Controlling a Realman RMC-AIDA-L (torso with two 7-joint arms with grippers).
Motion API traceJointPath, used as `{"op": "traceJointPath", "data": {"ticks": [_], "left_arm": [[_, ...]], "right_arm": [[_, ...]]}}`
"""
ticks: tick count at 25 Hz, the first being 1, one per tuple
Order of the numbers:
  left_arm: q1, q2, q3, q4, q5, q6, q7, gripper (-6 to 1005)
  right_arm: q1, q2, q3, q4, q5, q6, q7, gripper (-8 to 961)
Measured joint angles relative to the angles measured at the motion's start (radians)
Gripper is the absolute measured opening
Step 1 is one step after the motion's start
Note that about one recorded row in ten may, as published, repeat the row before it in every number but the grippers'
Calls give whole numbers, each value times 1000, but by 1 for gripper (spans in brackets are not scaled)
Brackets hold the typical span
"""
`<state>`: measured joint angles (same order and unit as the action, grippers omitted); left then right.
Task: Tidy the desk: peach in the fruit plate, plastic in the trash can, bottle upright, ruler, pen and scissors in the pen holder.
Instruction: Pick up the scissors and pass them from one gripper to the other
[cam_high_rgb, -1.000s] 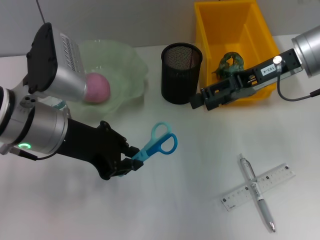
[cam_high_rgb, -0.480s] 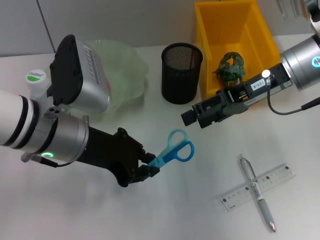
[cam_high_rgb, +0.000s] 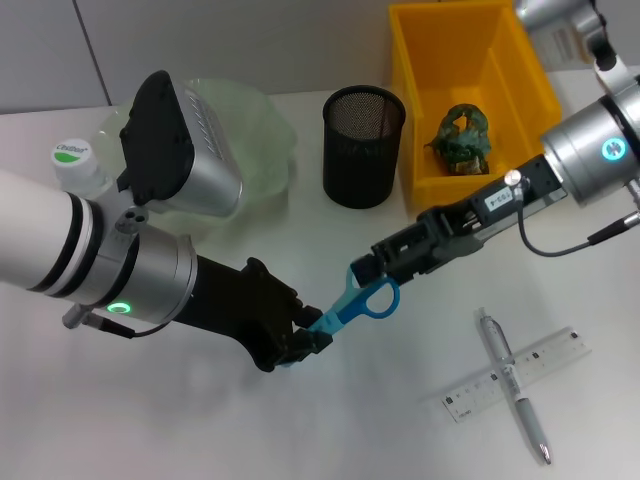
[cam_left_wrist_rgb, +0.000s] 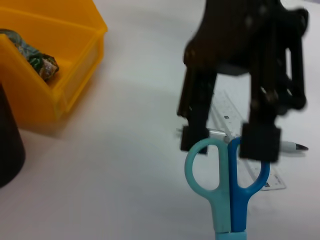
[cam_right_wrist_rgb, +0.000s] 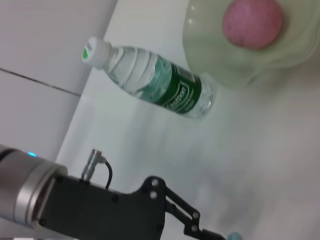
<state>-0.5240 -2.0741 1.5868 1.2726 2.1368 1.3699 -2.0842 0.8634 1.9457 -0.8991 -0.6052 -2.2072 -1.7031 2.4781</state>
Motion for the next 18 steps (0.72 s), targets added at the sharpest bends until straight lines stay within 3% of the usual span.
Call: {"op": "traceJointPath", "data": {"ticks": [18], "left_arm": [[-12, -1, 1, -6, -2, -5, -31, 235]], "right_arm": [[16, 29, -61, -6, -3, 49, -5, 809]]}}
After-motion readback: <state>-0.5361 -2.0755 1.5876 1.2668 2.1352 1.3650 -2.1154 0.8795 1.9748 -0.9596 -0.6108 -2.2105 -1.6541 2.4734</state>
